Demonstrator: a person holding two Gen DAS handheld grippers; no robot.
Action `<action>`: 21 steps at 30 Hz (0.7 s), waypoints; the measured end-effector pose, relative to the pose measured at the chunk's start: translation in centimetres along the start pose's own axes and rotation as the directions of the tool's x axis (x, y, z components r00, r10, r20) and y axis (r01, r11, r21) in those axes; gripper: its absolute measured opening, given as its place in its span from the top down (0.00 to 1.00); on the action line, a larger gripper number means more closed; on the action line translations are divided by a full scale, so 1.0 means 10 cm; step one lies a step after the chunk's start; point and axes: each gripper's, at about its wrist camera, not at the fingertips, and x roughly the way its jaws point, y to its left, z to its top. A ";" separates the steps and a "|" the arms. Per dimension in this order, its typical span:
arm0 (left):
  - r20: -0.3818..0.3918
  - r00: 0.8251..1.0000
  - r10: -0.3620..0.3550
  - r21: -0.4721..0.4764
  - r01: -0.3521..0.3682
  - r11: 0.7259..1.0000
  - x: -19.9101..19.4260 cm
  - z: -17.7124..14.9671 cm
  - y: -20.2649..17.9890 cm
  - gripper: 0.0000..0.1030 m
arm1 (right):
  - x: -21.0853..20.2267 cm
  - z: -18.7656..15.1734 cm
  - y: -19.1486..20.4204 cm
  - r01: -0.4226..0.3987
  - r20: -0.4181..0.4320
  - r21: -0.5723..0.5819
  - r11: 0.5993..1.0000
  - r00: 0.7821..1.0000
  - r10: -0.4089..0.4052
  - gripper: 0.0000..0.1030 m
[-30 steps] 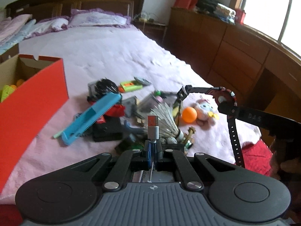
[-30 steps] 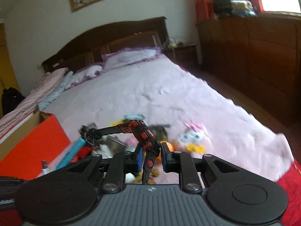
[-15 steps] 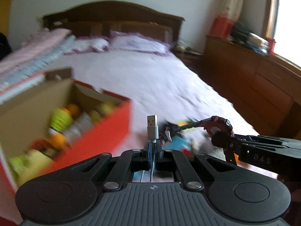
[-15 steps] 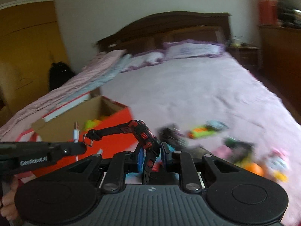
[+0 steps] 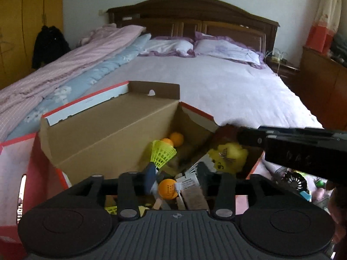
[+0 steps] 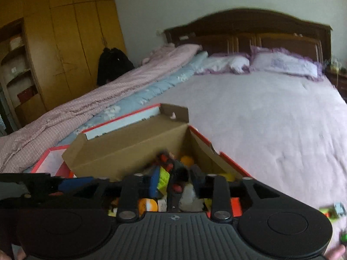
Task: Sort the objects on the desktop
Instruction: 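Move both open tools back over the pile of items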
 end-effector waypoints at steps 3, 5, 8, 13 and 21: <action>-0.009 1.000 0.005 0.000 -0.005 1.000 -0.03 -0.11 -0.04 0.40 | -0.03 -0.02 0.04 0.004 -0.004 -0.020 1.000 1.000 -0.004 0.59; -0.021 1.000 -0.008 -0.002 0.008 1.000 -0.06 -0.20 -0.12 0.32 | -0.16 -0.12 -0.03 0.014 -0.013 -0.011 1.000 1.000 -0.015 0.56; -0.033 0.999 -0.040 0.007 0.040 0.999 -0.11 -0.37 -0.26 0.27 | -0.40 -0.39 -0.23 0.030 -0.038 0.033 0.999 0.999 -0.029 0.53; -0.070 0.993 -0.096 0.023 0.098 0.995 -0.18 -0.66 -0.61 0.18 | -0.80 -0.94 -0.53 0.098 -0.094 0.100 0.990 0.992 -0.089 0.51; -0.135 0.978 -0.162 0.033 0.168 0.985 -0.27 -1.11 -1.13 0.14 | -1.41 -1.76 -0.84 0.205 -0.163 0.158 0.966 0.970 -0.179 0.47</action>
